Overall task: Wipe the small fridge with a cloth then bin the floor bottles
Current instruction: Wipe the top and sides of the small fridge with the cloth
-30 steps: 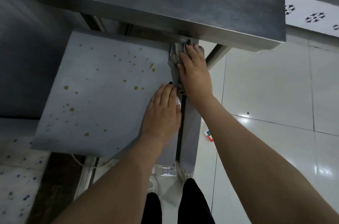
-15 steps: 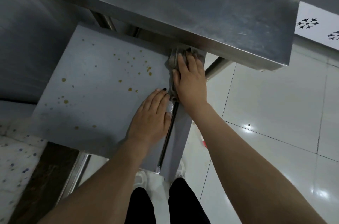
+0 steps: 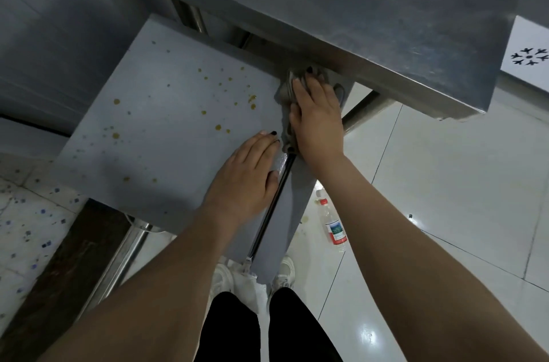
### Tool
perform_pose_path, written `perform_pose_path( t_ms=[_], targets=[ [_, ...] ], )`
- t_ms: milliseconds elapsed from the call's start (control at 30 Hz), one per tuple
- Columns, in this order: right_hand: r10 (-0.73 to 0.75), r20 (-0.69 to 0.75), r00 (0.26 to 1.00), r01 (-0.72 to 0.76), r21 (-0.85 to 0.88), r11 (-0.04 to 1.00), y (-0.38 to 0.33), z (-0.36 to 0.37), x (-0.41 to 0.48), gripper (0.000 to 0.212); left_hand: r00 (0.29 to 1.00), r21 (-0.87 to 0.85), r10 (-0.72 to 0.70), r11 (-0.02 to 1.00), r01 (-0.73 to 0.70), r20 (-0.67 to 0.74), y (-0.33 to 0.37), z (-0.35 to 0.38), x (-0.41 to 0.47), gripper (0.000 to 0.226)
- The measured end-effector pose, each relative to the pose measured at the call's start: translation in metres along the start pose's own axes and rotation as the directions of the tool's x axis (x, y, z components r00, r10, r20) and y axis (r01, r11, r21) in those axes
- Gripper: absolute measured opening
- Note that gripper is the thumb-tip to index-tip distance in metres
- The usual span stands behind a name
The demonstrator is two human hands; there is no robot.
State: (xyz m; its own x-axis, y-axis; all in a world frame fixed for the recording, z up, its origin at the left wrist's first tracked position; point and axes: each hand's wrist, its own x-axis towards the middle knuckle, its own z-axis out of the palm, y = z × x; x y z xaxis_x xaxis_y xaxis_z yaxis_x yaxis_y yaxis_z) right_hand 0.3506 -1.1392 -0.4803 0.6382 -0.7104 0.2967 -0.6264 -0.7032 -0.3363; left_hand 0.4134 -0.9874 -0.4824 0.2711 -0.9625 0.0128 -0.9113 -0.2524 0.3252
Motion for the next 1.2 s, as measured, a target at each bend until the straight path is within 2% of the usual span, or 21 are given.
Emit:
perform_pose_path(
  t_ms=[167,267,367,467,567,700,800,900,1000,1133,1200],
  targets=[
    [0.031,0.007,0.999,-0.032,0.061,0.998,-0.004,0.001,0.005,0.038,1.0,0.0,0.008,1.0,-0.008,-0.019,-0.001,0.001,0.0,0.053],
    [0.034,-0.006,0.999,-0.033,0.174,0.984,-0.003,-0.004,-0.001,0.033,0.999,-0.003,0.017,1.0,-0.017,-0.03,0.0,0.001,0.0,0.053],
    [0.049,0.058,0.997,-0.065,0.323,0.944,-0.008,-0.008,-0.002,0.031,0.996,-0.003,0.028,1.0,-0.029,-0.086,-0.002,0.002,0.0,0.05],
    [-0.003,0.119,0.993,-0.049,0.433,0.9,-0.02,-0.011,0.002,0.033,0.977,-0.002,0.0,1.0,0.0,-0.214,-0.003,0.004,-0.003,0.041],
    [-0.08,0.199,0.977,-0.02,0.457,0.889,-0.034,-0.008,0.007,0.033,0.941,-0.023,-0.014,1.0,0.007,-0.337,-0.003,0.004,-0.004,0.031],
    [-0.202,0.261,0.944,0.052,0.486,0.872,-0.045,-0.002,0.01,0.035,0.922,-0.051,-0.04,0.998,0.022,-0.385,-0.002,0.001,-0.004,0.026],
    [-0.306,0.304,0.902,0.124,0.497,0.859,-0.048,0.005,0.012,0.038,0.917,-0.038,-0.128,0.992,0.123,-0.379,-0.002,-0.001,-0.004,0.024],
    [-0.358,0.371,0.857,0.172,0.449,0.877,-0.047,0.009,0.015,0.042,0.879,-0.073,-0.312,0.949,0.307,-0.36,0.001,-0.001,-0.008,0.028],
    [-0.404,0.403,0.821,0.211,0.443,0.871,-0.044,0.01,0.016,0.043,0.846,-0.086,-0.458,0.888,0.453,-0.274,0.009,-0.004,-0.018,0.035],
    [-0.49,0.371,0.789,0.304,0.457,0.836,-0.043,0.005,0.013,0.037,0.742,-0.078,-0.648,0.76,0.645,-0.171,0.01,-0.008,-0.022,0.041],
    [-0.541,0.361,0.76,0.371,0.443,0.817,-0.048,0.004,0.009,0.038,0.705,-0.074,-0.695,0.717,0.693,-0.141,0.01,-0.01,-0.02,0.044]
  ],
)
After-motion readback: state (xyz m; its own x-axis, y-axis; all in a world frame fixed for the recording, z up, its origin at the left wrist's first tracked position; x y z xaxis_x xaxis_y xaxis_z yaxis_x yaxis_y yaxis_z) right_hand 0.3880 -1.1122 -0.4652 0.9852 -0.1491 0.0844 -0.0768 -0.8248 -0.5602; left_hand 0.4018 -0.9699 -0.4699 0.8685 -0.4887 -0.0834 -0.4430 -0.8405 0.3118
